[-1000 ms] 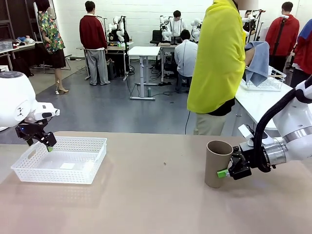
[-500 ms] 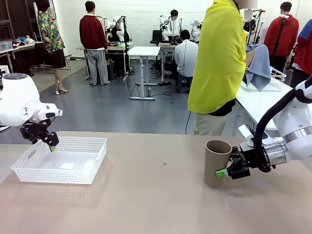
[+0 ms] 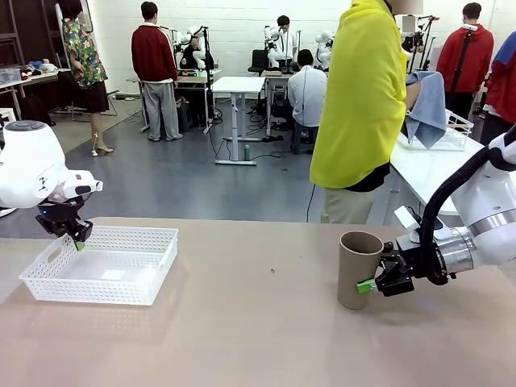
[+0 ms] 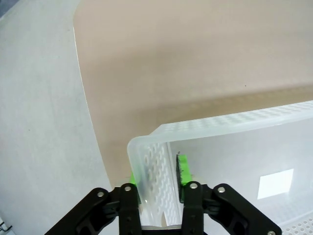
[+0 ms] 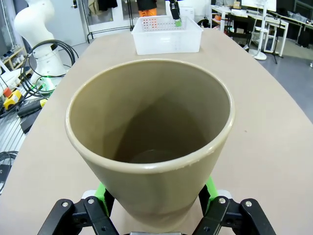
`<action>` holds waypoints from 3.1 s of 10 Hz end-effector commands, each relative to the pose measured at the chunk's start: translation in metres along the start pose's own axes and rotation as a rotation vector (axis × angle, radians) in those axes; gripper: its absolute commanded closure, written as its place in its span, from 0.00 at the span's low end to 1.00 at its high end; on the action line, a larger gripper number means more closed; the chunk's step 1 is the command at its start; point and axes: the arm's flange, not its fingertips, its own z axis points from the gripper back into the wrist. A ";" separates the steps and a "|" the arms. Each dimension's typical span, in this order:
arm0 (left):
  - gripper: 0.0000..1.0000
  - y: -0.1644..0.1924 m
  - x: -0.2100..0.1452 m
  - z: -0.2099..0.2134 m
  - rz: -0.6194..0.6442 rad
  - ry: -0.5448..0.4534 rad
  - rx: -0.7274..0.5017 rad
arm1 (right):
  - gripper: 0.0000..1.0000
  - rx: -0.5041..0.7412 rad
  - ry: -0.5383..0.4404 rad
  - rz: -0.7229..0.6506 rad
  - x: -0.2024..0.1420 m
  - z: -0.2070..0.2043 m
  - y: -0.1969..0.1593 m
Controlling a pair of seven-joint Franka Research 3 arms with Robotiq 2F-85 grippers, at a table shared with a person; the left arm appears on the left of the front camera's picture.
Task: Clean and organize the cups into the basket.
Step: Pick up the Organizing basket and move it to the center of the table, then pick up the Reusable plastic cup from the right side of the table and place it inside the Organizing basket.
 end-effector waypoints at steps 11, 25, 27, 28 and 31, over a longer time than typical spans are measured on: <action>1.00 -0.022 -0.001 0.020 0.210 0.149 -0.035 | 1.00 -0.087 -0.073 -0.044 0.026 0.027 0.025; 1.00 -0.235 0.017 0.101 0.189 0.069 0.091 | 1.00 -0.272 -0.013 0.001 0.171 0.143 0.107; 1.00 -0.264 0.024 0.114 0.190 0.068 0.085 | 1.00 -0.272 -0.013 0.001 0.171 0.143 0.107; 1.00 -0.279 0.032 0.116 0.212 0.075 0.078 | 1.00 -0.272 -0.013 0.001 0.171 0.143 0.107; 1.00 -0.323 0.051 0.113 0.199 0.106 0.098 | 1.00 -0.272 -0.013 0.001 0.171 0.143 0.107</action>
